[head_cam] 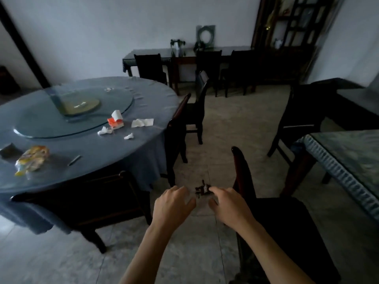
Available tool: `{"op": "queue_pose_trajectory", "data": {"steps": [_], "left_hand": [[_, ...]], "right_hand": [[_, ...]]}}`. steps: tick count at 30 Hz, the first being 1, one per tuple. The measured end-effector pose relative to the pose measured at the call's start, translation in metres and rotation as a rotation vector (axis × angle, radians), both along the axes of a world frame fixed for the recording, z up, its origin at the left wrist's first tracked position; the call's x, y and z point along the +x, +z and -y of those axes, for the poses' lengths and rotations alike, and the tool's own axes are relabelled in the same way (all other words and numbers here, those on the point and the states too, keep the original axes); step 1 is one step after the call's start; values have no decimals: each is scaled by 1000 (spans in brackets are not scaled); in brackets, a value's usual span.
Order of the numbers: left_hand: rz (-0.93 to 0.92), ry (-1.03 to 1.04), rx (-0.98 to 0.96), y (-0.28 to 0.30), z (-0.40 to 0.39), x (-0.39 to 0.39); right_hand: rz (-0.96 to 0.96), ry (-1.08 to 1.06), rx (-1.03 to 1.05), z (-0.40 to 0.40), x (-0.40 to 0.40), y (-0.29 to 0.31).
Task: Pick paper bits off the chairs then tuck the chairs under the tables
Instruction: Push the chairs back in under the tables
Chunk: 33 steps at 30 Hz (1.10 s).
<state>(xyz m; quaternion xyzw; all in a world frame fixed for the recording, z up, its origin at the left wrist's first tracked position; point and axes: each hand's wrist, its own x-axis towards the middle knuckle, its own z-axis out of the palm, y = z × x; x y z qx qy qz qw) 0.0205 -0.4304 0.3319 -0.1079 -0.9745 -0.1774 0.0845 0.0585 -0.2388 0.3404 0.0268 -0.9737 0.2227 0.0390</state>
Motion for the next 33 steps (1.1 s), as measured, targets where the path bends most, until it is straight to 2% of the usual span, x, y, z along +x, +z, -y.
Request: {"op": "queue_pose_trajectory", "data": {"steps": [3, 8, 20, 29, 33], "left_hand": [[19, -84, 27, 0, 0, -40], [-65, -242, 23, 0, -23, -103], [52, -551, -54, -19, -171, -247], [60, -862, -33, -24, -299, -273], [38, -1049, -53, -37, -349, -267]], "right_hand": [[-6, -56, 7, 2, -30, 1], [16, -177, 32, -15, -73, -3], [56, -553, -6, -128, -169, -42], [33, -866, -38, -205, -149, -46], [164, -1100, -88, -225, -124, -53]]}}
